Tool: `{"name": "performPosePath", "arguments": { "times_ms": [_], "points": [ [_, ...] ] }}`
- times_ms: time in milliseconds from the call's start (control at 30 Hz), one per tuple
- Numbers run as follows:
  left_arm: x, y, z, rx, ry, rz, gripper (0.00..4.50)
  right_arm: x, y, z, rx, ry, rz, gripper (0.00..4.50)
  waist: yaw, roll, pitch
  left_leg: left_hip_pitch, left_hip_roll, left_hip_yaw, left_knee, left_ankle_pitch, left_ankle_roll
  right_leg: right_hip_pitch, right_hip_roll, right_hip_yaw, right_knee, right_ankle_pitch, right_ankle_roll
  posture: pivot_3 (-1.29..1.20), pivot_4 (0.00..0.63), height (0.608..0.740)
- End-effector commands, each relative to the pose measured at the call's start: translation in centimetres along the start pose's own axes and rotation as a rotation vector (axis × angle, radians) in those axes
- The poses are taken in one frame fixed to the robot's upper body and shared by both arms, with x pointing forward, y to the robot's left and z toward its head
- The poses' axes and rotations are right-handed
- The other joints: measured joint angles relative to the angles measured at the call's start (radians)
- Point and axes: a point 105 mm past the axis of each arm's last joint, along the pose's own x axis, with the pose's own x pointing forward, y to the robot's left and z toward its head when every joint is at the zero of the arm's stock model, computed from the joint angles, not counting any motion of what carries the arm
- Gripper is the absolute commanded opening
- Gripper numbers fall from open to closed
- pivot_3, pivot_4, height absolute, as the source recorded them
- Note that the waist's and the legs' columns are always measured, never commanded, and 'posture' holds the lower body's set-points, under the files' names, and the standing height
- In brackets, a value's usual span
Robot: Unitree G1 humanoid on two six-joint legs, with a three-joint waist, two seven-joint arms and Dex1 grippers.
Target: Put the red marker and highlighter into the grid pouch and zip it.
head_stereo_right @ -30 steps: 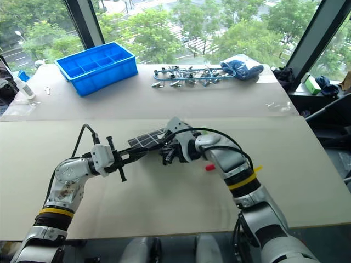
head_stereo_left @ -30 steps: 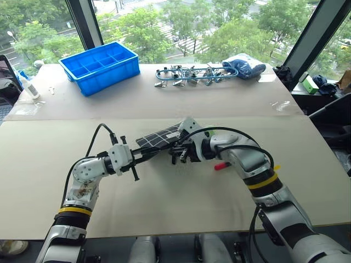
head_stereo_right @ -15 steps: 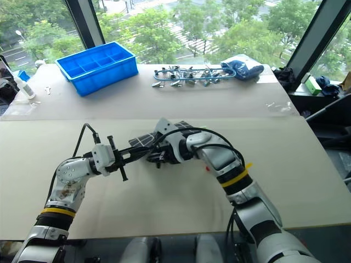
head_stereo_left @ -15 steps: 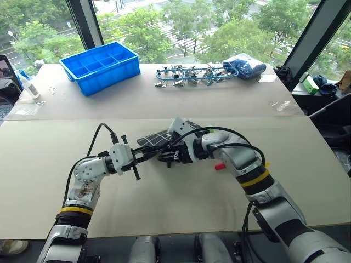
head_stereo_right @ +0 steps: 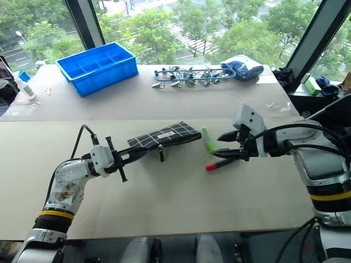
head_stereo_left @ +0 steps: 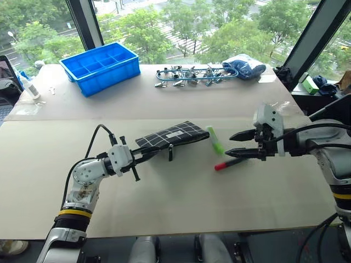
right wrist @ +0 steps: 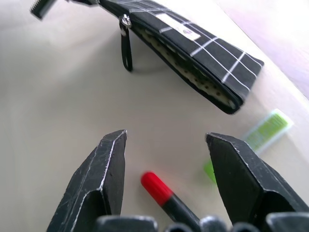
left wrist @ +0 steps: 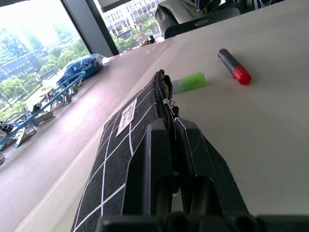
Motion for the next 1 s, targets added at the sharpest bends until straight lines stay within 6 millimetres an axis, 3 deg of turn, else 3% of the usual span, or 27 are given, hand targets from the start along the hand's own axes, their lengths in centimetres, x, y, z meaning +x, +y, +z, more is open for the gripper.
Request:
{"name": "performPosePath", "arguments": {
  "times_ms": [33,300,800,1000],
  "points": [
    [-0.1,0.4,0.8,0.034,-0.018,0.019,0.00,-0.5,-0.7,-1.9,-0.082,0.087,0.004,2.91,-0.001,0.000,0.000,0.000,0.000,0.000,0.000,0.000,0.000,0.000,0.000,0.000,0.000,0.000,0.000,0.00,0.150,0.740],
    [-0.7,0.6,0.8,0.038,-0.005,0.044,0.00,1.0,-2.4,-4.1,-0.130,0.180,0.072,2.91,-0.001,0.000,0.000,-0.001,-0.001,0.001,0.001,0.000,0.000,0.000,0.000,0.001,-0.002,0.001,0.001,0.00,0.150,0.740],
    [-1.8,0.5,1.2,0.043,0.024,0.055,0.00,2.9,-2.5,-6.5,-0.173,0.274,0.163,2.91,0.008,0.000,0.000,-0.001,-0.001,0.002,0.001,0.001,-0.001,0.000,-0.001,0.001,-0.002,0.001,0.001,0.00,0.150,0.740],
    [-1.8,0.5,1.3,0.044,0.025,0.059,0.00,3.3,-1.9,-7.2,-0.168,0.295,0.199,1.21,0.006,0.000,0.000,0.000,0.000,0.002,0.001,0.001,-0.001,0.001,-0.001,0.000,-0.002,0.001,0.001,0.00,0.150,0.740]
  ]
}}
